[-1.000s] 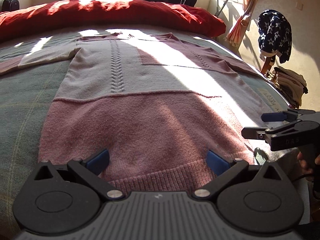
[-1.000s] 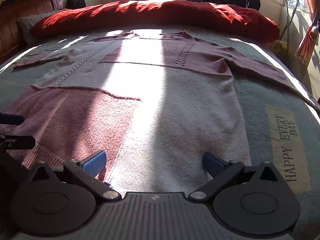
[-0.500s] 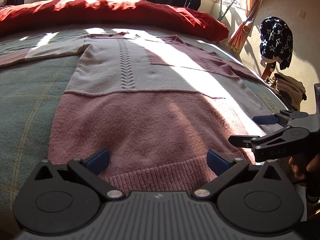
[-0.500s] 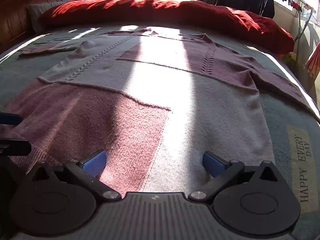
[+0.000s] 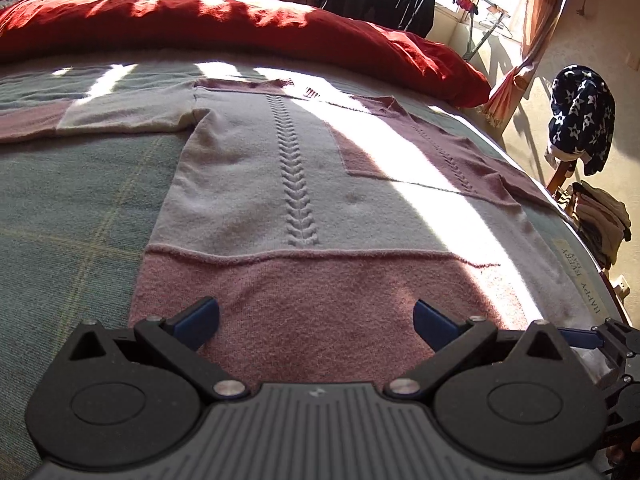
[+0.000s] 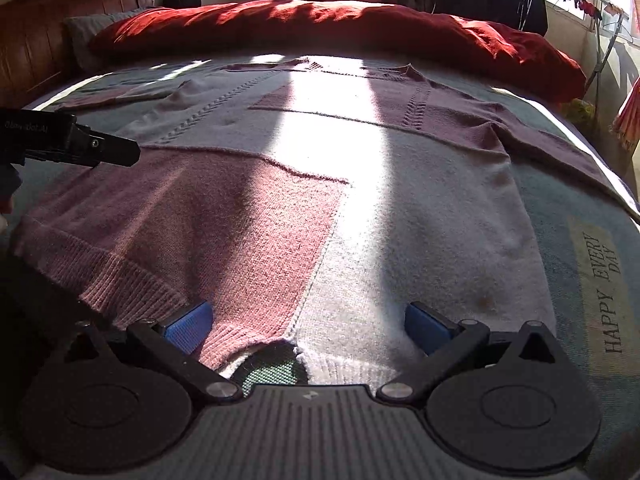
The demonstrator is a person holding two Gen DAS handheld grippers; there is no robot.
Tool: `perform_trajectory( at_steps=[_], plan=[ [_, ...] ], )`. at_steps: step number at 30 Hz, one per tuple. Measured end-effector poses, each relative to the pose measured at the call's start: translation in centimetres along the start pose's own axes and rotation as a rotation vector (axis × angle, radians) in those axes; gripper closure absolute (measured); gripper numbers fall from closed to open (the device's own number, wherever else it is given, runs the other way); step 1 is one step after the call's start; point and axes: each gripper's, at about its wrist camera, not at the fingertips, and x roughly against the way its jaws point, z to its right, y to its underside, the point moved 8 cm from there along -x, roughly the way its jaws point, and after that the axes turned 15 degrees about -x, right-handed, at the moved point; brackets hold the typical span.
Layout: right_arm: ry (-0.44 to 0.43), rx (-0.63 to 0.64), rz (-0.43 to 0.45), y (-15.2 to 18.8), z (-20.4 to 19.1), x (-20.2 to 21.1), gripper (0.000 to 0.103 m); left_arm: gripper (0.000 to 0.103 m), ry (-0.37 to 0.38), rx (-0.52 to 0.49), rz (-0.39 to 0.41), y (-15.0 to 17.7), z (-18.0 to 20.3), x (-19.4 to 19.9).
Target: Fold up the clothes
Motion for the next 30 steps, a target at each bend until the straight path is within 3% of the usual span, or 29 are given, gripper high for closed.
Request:
perform_trajectory(
  at_steps=[10,20,26,30],
  plan=[
    [-0.013,-0.037,0.003,-0.1,0.4,-0.3,0.000,0.001,0.022,0.088,0.006,2.8,-1.7,0.4],
    [-0.014,-0.045,-0.003,-0.2,0.4,-0.6,0.000,0.001,-0.023,0.040,-0.036,2.7,-1.0,-0.1],
    [-0.004,-0.049,0.004,-0.2,0.4,-0.5,0.000,0.001,-0.106,-0.059,-0.094,3.0,0.3,-0.1],
    [-0.006,-0.051,0.007,-0.1,0.5,-0.5,0.000,0.001,-0.142,-0.073,-0.102,3.3,0.8,0.3]
  ],
)
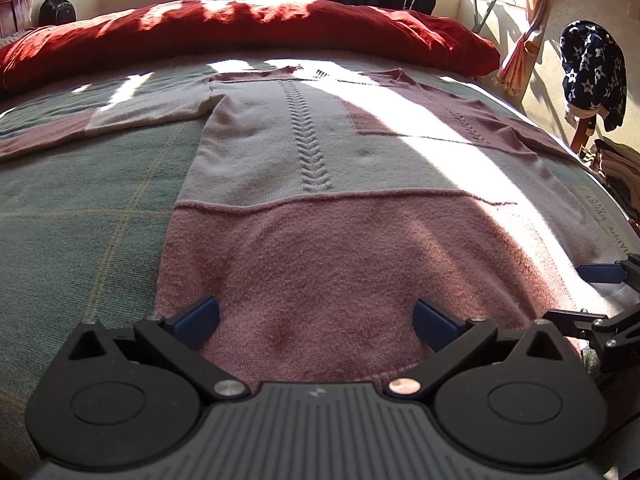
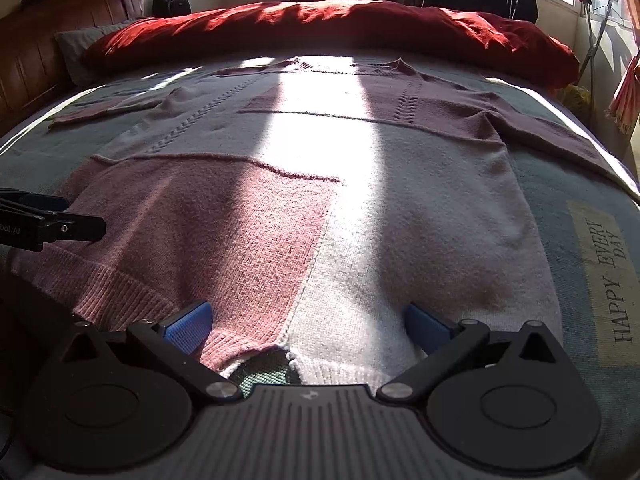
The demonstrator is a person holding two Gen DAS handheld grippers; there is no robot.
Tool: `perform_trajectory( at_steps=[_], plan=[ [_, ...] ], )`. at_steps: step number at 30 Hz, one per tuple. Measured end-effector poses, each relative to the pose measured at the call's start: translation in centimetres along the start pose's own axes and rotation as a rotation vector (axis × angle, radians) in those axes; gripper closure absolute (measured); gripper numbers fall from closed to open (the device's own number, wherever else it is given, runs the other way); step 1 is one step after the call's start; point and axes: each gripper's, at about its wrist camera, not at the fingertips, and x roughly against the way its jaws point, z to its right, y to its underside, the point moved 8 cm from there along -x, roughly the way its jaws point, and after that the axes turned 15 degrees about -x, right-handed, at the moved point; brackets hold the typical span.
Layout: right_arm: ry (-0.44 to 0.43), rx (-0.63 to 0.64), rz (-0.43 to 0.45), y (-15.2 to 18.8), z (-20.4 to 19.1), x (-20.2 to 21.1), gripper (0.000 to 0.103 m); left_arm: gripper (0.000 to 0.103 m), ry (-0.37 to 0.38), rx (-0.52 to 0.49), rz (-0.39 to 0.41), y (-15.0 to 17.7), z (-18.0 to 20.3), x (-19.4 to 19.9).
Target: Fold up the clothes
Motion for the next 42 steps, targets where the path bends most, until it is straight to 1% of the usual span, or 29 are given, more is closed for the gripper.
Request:
perform_trajectory(
  at_steps=[2,3,4,6,8,9,10,12,14,17,20,27,31,33,36,38,40,42],
  plan=[
    [-0.001,-0.001,0.002,0.0,0.0,0.0,0.000,0.000,-0.015,-0.018,-0.017,-0.6,0.1,0.2],
    [0.000,-0.001,0.002,0.0,0.0,0.0,0.000,0.000,-0.019,-0.028,-0.016,-1.1,0.2,0.3],
    [0.002,-0.003,0.002,-0.1,0.0,0.0,0.000,0.000,-0.017,-0.037,0.004,-1.9,0.2,0.5],
    [0.008,-0.007,0.004,-0.1,0.0,0.0,0.000,0.001,0.009,-0.052,0.053,-3.7,0.5,0.8],
    [0.015,-0.009,0.008,-0.1,-0.1,-0.1,0.000,0.000,0.038,-0.060,0.083,-5.1,1.0,0.3],
    [0.018,-0.007,0.010,-0.1,-0.1,0.0,0.000,0.000,0.054,-0.063,0.084,-5.5,1.2,-0.3],
    [0.019,-0.009,0.011,-0.1,-0.1,0.0,0.000,0.000,0.063,-0.059,0.064,-5.7,1.4,-1.1],
    [0.021,-0.011,0.011,-0.1,-0.1,0.1,0.000,0.001,0.062,-0.042,0.011,-5.2,1.5,-2.8],
    [0.021,-0.009,0.013,0.0,-0.1,0.2,0.000,0.000,0.053,-0.050,0.002,-4.3,1.8,-3.6],
    [0.016,-0.008,0.027,0.1,0.0,0.3,0.000,0.000,0.039,-0.046,0.020,-3.3,2.0,-3.1],
    [0.012,-0.008,0.040,0.2,0.1,0.4,0.000,0.001,0.036,-0.018,0.035,-2.4,1.8,-2.2],
    [0.007,0.005,0.067,0.4,0.0,0.6,0.000,0.001,0.049,-0.043,0.058,-1.7,1.8,-1.7],
    [0.009,0.029,0.085,0.1,-0.3,1.3,0.000,0.001,0.049,-0.032,0.051,-1.9,1.8,-1.4],
    [0.012,0.043,0.094,-0.6,-0.4,1.6,0.000,0.000,0.056,-0.008,0.054,-2.1,1.6,-1.0],
    [0.051,0.077,0.150,-3.9,-0.5,1.5,0.000,0.001,0.070,0.052,0.084,-2.6,0.8,0.1],
    [0.074,0.098,0.183,-6.2,-0.5,1.2,0.000,0.000,0.053,0.081,0.100,-3.0,0.0,0.9],
    [0.110,0.108,0.216,-9.6,-0.4,-0.4,0.000,0.000,0.027,0.100,0.109,-3.4,-0.9,1.8],
    [0.143,0.080,0.223,-12.6,0.2,-2.4,0.000,0.001,0.005,0.111,0.116,-3.7,-1.7,2.6]
  ],
)
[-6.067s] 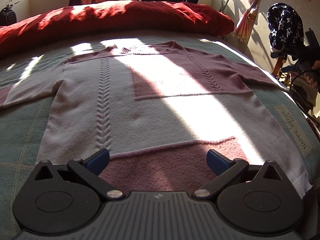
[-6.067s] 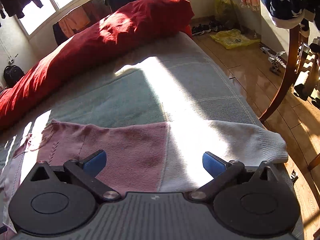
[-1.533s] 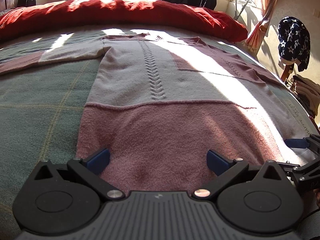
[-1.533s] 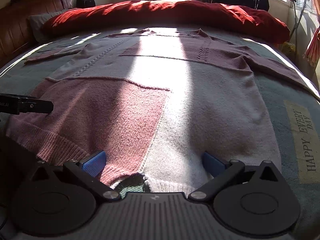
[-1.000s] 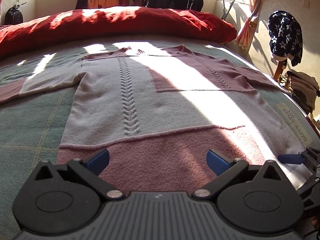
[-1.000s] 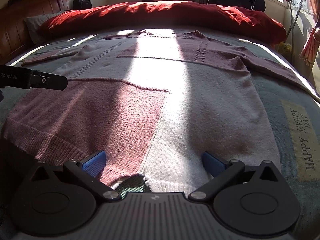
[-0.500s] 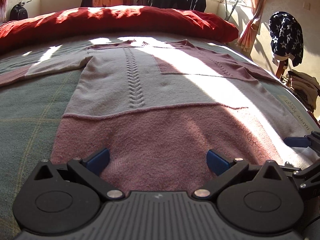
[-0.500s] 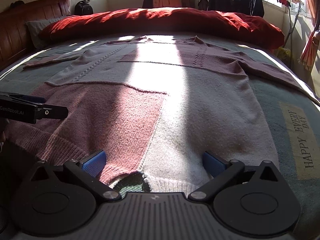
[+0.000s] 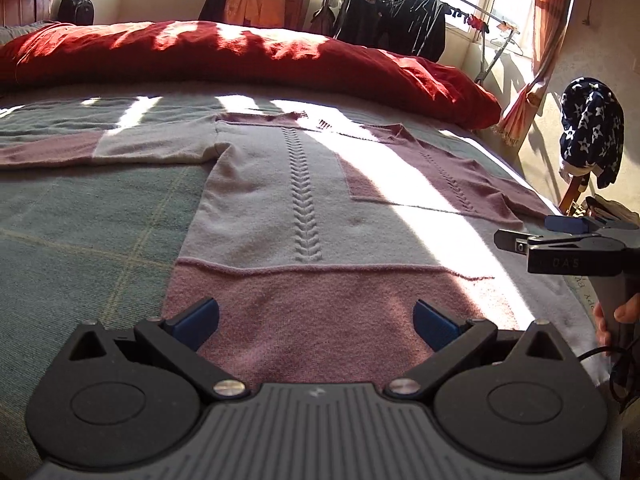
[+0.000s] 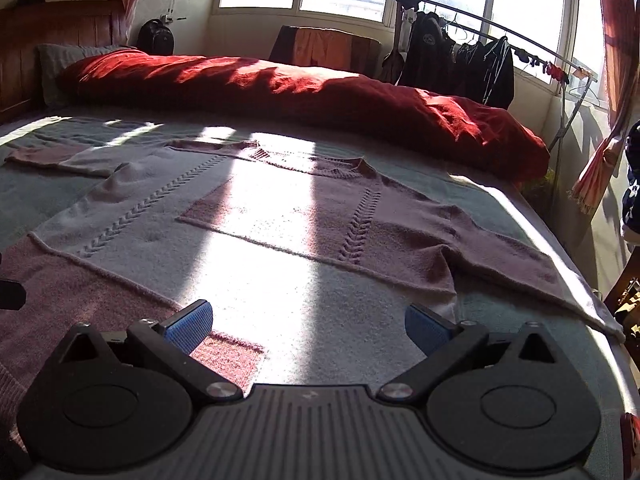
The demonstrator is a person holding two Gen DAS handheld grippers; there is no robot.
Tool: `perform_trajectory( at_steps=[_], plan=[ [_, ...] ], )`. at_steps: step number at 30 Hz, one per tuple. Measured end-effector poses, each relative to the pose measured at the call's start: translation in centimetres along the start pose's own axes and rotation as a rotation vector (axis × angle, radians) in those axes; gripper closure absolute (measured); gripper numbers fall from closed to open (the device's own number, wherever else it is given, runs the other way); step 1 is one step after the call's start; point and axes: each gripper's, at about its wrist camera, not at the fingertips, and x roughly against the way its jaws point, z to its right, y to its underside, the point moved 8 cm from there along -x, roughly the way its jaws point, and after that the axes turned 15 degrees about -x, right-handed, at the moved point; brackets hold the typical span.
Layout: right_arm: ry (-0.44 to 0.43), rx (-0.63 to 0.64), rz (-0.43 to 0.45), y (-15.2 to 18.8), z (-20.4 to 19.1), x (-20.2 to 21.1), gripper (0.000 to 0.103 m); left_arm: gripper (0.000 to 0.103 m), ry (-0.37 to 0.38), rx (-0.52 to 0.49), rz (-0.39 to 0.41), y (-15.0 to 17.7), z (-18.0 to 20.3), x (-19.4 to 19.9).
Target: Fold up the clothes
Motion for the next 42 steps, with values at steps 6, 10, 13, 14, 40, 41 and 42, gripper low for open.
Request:
perform_trajectory(
  at_steps=[6,10,13,14,40,41,42],
  plan=[
    [0.055,-0.207,-0.099,-5.1,1.1,-8.9,0.000,0.001,-0.040,0.015,-0.021,-1.1,-1.2,0.9],
    [0.056,-0.342,-0.158,-7.1,1.7,-13.4,0.000,0.000,-0.048,0.004,-0.053,-1.5,-1.1,0.5],
    [0.078,-0.406,-0.183,-6.1,3.5,-14.3,0.000,0.000,-0.052,-0.008,-0.056,-1.9,-0.8,0.3],
    [0.086,-0.426,-0.191,-5.7,4.1,-14.6,0.000,0.000,-0.053,-0.009,-0.052,-2.1,-0.8,0.2],
    [0.159,-0.430,-0.151,-5.4,7.4,-12.1,0.000,0.000,-0.085,0.017,-0.027,-2.5,-1.6,1.6],
    [0.134,-0.437,-0.161,-5.3,7.0,-11.9,0.000,0.000,-0.079,0.012,-0.023,-2.5,-1.4,1.7],
    [0.129,-0.436,-0.170,-5.0,6.6,-11.8,0.000,0.000,-0.073,0.007,-0.020,-2.5,-1.1,1.8]
  ],
)
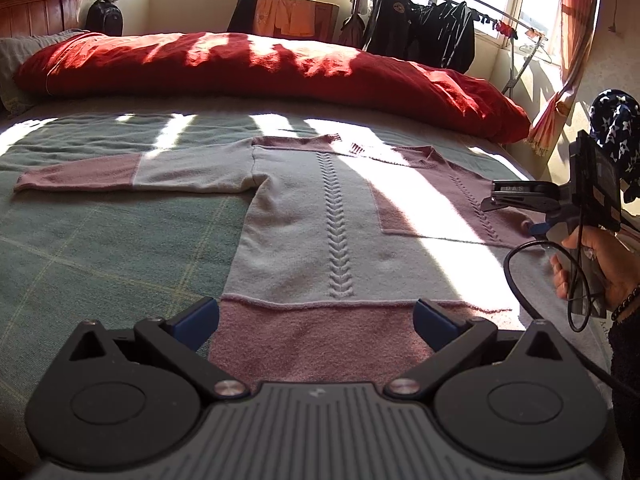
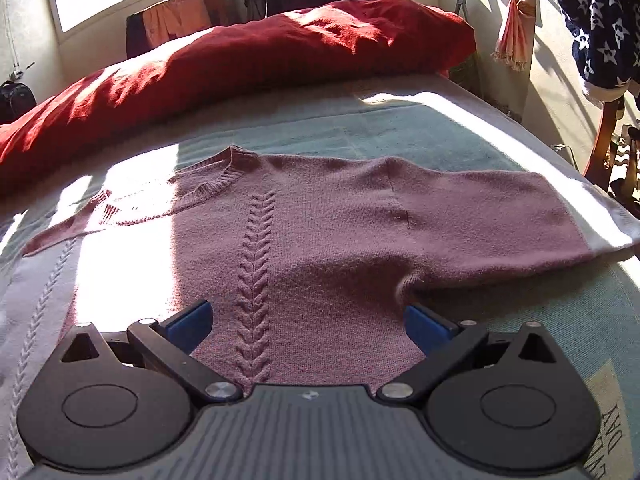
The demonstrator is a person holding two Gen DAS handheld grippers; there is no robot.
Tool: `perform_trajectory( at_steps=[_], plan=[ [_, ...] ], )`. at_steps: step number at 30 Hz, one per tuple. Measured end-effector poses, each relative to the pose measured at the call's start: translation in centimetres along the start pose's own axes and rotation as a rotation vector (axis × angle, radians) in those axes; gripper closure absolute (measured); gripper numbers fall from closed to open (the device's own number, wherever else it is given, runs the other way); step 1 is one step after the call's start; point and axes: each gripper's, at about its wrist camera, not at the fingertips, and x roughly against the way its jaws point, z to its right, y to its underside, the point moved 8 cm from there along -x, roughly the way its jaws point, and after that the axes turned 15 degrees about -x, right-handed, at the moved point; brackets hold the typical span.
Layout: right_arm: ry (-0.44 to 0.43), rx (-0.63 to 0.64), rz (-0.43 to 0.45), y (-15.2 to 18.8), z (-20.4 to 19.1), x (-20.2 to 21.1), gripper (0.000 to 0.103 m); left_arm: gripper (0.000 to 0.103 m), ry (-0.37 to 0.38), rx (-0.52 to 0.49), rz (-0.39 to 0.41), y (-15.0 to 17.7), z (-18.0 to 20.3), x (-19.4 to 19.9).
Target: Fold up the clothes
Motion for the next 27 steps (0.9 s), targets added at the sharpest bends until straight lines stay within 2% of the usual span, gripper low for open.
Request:
perform_trajectory(
  at_steps=[5,10,13,15,19,22,27],
  plan=[
    [0.055,0.027,-0.039,3.0,1.3,-0.1,0.000,0.000,0.013,0.007,0.009,0.4,0.2,0.8],
    [0.053,0.055,-0.007,5.7,2.7,3.4,0.000,0.001,0.029,0.010,0.019,0.8,0.4,1.4],
    [0.010,0.097,0.013,7.1,2.1,5.3,0.000,0.000,0.046,0.008,0.028,1.0,0.7,1.8],
    [0.022,0.120,-0.002,8.2,2.3,5.5,0.000,0.000,0.057,0.006,0.033,1.1,0.9,2.0],
    [0.038,0.120,0.024,10.1,3.9,6.6,0.000,0.001,0.078,-0.005,0.033,1.5,1.4,2.4],
    [0.044,0.179,0.041,12.2,4.6,8.6,0.000,0.000,0.080,-0.021,0.018,2.0,1.9,2.4],
    [0.016,0.165,0.014,14.2,6.6,11.9,0.000,0.000,0.105,-0.030,0.027,2.5,2.8,3.1]
  ],
)
